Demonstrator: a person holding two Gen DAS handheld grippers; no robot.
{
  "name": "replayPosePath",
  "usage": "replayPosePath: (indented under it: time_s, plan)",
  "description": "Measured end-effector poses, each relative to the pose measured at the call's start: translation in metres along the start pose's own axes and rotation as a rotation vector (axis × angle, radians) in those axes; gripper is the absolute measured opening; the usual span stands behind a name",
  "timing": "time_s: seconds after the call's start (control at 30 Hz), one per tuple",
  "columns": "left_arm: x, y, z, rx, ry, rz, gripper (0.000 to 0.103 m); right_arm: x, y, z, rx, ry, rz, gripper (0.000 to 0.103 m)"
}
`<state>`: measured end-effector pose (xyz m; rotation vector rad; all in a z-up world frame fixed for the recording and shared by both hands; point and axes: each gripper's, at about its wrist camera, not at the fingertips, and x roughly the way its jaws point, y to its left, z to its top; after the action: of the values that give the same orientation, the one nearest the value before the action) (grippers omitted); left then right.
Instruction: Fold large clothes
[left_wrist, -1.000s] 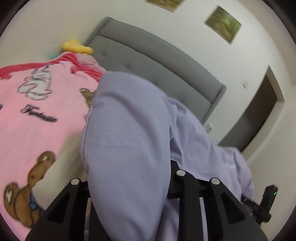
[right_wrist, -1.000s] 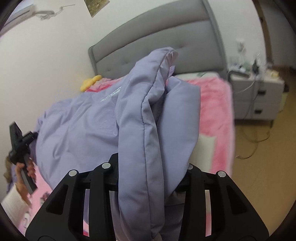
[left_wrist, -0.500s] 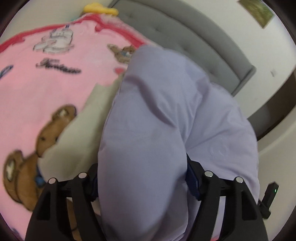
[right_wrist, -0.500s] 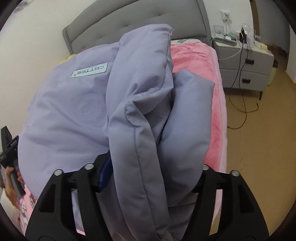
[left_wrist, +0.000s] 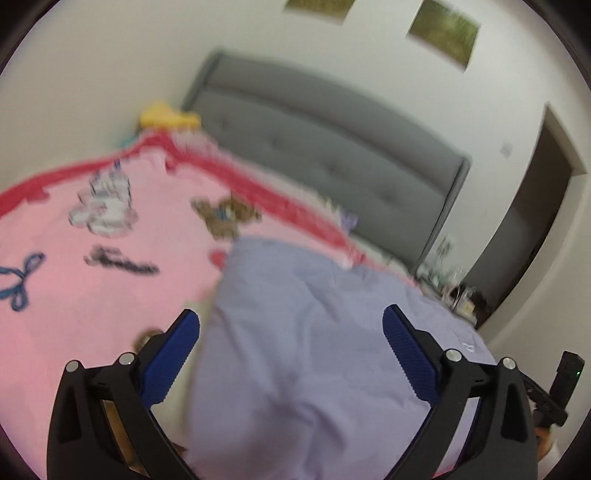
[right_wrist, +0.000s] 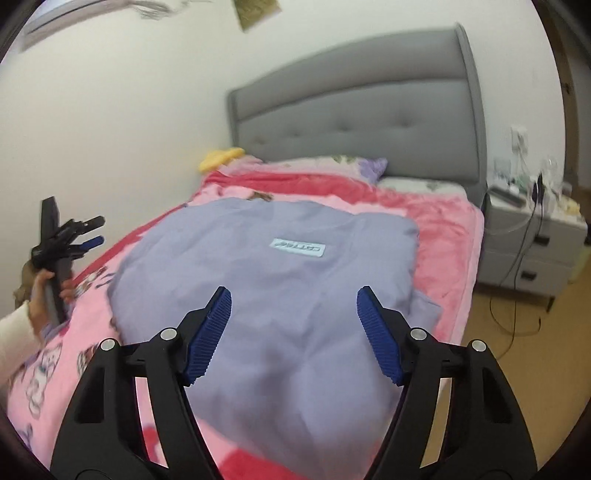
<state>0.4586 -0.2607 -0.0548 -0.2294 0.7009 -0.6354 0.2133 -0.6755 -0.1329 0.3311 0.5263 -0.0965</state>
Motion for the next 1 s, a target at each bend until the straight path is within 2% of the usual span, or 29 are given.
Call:
replayPosePath:
  time_s: [0.07, 0.1, 0.17, 0.23, 0.3, 0.37, 0.47, 0.63, 0.7, 0.77, 0.8, 0.83, 0.87, 1.0]
  plan:
    - [0.027, -0.009, -0.001, -0.021, 0.085, 0.024, 0.098, 0.023, -0.015, 0.001, 0.104, 0.030, -0.013, 0.067]
    - [0.045, -0.011, -0.002, -0.013, 0.135, 0.099, 0.098, 0.030, -0.024, -0.001, 0.156, 0.035, -0.006, 0.066]
    - [0.062, -0.010, -0.008, 0.020, 0.187, 0.216, 0.095, 0.044, -0.037, -0.006, 0.207, 0.065, -0.028, 0.060]
    - [0.083, 0.001, -0.016, 0.015, 0.241, 0.251, 0.095, 0.056, -0.043, -0.012, 0.191, 0.117, -0.073, 0.045]
    - [0.097, 0.020, -0.026, -0.069, 0.288, 0.197, 0.096, 0.067, -0.048, -0.018, 0.163, 0.152, -0.083, 0.038]
    - [0.098, 0.026, -0.032, -0.113, 0.270, 0.165, 0.097, 0.075, -0.049, -0.022, 0.152, 0.171, -0.079, 0.038]
    - [0.102, 0.021, -0.043, -0.066, 0.256, 0.188, 0.098, 0.084, -0.050, -0.027, 0.150, 0.177, -0.091, 0.038]
    - [0.103, 0.026, -0.048, -0.103, 0.274, 0.170, 0.099, 0.089, -0.043, -0.039, 0.100, 0.146, -0.128, 0.038]
    - [0.097, 0.022, -0.045, -0.082, 0.261, 0.181, 0.099, 0.085, -0.041, -0.038, 0.113, 0.140, -0.138, 0.039]
    - [0.083, 0.012, -0.043, -0.020, 0.208, 0.223, 0.099, 0.079, -0.032, -0.037, 0.103, 0.133, -0.196, 0.043]
    - [0.071, 0.002, -0.044, 0.039, 0.160, 0.260, 0.099, 0.076, -0.025, -0.036, 0.089, 0.133, -0.216, 0.061]
    - [0.067, -0.003, -0.044, 0.068, 0.143, 0.272, 0.098, 0.072, -0.012, -0.035, 0.054, 0.130, -0.251, 0.083]
    - [0.060, -0.008, -0.046, 0.099, 0.129, 0.272, 0.098, 0.069, -0.004, -0.034, 0.029, 0.123, -0.264, 0.093]
    - [0.029, -0.033, -0.054, 0.181, 0.083, 0.210, 0.098, 0.047, 0.034, -0.034, -0.088, 0.057, -0.334, 0.095]
